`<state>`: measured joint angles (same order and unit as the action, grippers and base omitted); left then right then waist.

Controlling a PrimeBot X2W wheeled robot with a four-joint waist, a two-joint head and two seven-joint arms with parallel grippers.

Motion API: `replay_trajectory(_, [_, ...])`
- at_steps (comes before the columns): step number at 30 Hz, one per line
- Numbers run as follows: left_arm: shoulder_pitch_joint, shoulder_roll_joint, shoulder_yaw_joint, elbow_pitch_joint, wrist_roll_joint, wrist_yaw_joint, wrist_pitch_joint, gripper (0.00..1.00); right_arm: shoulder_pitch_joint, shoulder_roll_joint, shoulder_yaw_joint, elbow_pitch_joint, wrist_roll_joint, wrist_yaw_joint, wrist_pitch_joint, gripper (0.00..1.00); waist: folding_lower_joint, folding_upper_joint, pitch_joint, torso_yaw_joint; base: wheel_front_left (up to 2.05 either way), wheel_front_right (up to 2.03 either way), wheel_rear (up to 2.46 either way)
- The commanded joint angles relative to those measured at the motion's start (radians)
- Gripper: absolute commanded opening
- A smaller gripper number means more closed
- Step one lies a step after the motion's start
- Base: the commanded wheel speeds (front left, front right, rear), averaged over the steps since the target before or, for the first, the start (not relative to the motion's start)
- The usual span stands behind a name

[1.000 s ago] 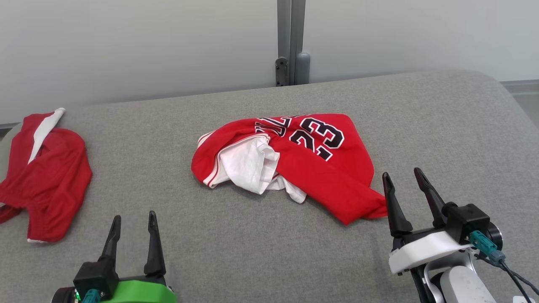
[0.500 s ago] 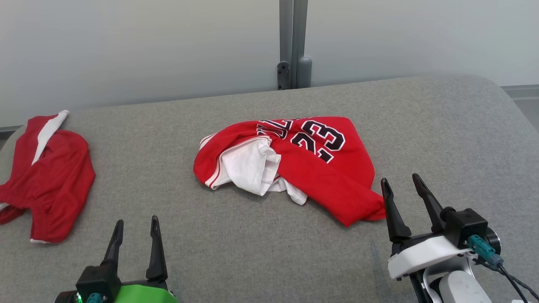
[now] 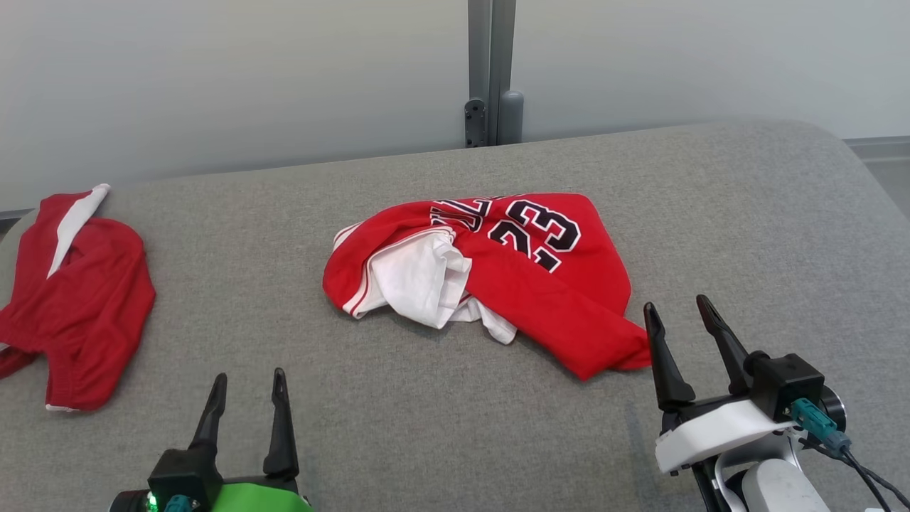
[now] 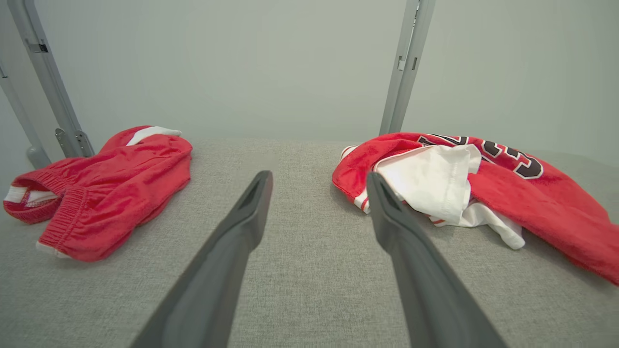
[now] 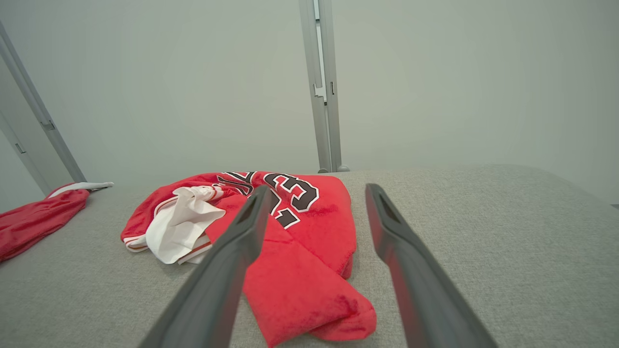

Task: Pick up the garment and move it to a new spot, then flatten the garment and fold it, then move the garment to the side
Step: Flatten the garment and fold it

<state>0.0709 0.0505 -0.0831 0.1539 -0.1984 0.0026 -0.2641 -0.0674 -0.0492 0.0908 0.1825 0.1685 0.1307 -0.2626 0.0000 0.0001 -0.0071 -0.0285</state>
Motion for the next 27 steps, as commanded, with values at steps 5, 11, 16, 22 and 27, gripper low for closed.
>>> replay_trajectory(5, [-0.076, 0.000, -0.084, 0.057, 0.038, -0.037, -0.001, 1.00, -0.010, -0.002, 0.002, -0.002, 0.002, 0.000, -0.003, 1.00, 0.0000, -0.0001, 0.030, -0.015, 0.00, 0.00, 0.00])
replay_trajectory(11, [-0.195, 0.001, -0.156, 0.175, 0.063, -0.056, -0.001, 1.00, -0.038, -0.002, 0.006, -0.003, 0.003, 0.000, -0.003, 1.00, 0.0000, -0.0001, 0.083, -0.053, 0.00, 0.00, 0.00])
replay_trajectory(16, [-0.291, 0.001, -0.206, 0.263, 0.069, -0.059, -0.001, 1.00, -0.062, -0.002, 0.005, -0.008, 0.003, 0.000, -0.003, 1.00, 0.0000, -0.0001, 0.136, -0.096, 0.00, 0.00, 0.00])
replay_trajectory(22, [-0.391, 0.001, -0.250, 0.358, 0.092, -0.047, -0.001, 1.00, -0.090, -0.002, 0.006, -0.013, 0.010, 0.000, -0.003, 1.00, 0.0000, -0.0001, 0.199, -0.149, 0.00, 0.00, 0.00])
replay_trajectory(27, [-0.455, 0.002, -0.256, 0.425, 0.092, -0.027, -0.001, 1.00, -0.107, -0.002, 0.001, -0.018, 0.016, 0.000, -0.003, 1.00, 0.0000, -0.0001, 0.239, -0.181, 0.00, 0.00, 0.00])
